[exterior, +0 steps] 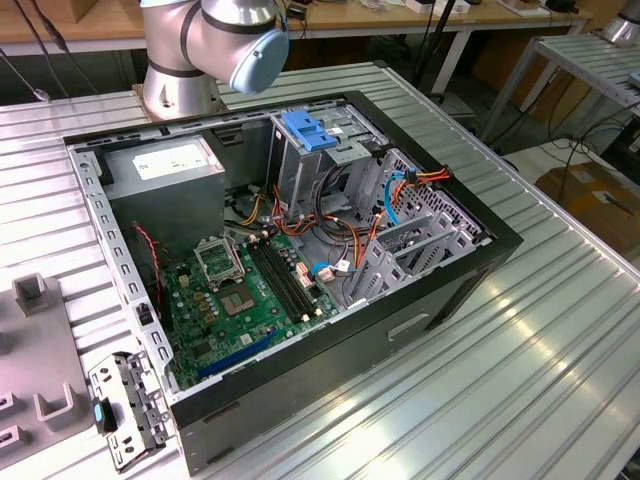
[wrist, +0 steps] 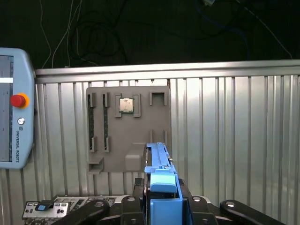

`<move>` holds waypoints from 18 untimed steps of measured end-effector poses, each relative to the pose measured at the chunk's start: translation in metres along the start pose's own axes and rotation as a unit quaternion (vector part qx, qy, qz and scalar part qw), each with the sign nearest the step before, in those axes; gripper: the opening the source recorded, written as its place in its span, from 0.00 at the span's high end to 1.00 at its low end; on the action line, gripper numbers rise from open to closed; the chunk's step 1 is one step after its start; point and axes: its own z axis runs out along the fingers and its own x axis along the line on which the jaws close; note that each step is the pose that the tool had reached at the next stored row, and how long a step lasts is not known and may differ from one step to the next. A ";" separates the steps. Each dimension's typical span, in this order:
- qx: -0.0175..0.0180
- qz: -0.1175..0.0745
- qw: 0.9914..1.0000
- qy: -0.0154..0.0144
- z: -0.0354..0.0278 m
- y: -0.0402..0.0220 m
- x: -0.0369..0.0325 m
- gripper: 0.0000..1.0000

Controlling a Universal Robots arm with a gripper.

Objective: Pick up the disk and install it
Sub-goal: 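Pick up the disk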

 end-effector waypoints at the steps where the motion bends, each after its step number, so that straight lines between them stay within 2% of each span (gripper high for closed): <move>1: 0.000 0.000 1.000 0.000 -0.0002 -0.0019 0.0000 0.63; 2: 0.000 0.000 1.000 0.000 -0.0011 -0.0133 -0.0003 0.63; 3: 0.000 0.000 1.000 0.000 -0.0010 -0.0325 0.0004 0.63; 4: 0.000 0.000 1.000 0.000 -0.0008 -0.0363 0.0003 0.63; 18: 0.000 0.000 1.000 0.000 -0.0007 -0.0432 0.0001 0.63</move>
